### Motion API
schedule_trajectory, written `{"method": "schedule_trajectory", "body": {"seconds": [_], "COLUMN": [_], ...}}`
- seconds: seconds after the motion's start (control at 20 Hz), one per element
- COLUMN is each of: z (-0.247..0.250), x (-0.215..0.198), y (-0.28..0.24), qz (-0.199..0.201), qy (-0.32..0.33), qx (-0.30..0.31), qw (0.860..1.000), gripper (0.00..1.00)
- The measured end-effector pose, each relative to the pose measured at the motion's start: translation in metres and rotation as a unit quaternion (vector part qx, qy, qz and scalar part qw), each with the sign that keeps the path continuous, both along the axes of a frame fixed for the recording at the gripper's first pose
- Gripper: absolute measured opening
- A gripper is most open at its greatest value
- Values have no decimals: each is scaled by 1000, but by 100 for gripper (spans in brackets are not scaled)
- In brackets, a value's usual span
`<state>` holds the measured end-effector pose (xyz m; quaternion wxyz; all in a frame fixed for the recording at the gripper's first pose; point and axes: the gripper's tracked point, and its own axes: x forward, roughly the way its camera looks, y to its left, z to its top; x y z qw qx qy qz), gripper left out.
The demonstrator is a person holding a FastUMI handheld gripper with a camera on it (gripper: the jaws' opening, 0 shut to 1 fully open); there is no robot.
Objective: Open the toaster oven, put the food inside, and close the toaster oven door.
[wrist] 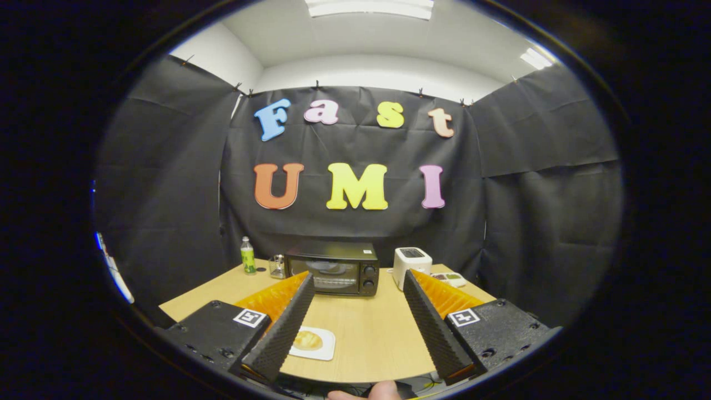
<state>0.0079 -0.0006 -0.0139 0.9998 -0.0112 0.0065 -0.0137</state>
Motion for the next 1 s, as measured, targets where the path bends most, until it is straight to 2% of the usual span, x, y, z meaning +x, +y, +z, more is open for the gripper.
{"method": "schedule_trajectory", "body": {"seconds": [0.3, 0.5, 0.8, 1.0], "z": [-17, -27, -28, -26], "x": [18, 48, 131, 212], "y": [9, 14, 28, 40], "qz": [7, 17, 50, 46], "qy": [3, -2, 5, 0], "qx": [-5, 12, 43, 36], "qw": [1000, 1000, 998, 998], "gripper": [100, 100, 100, 100]}}
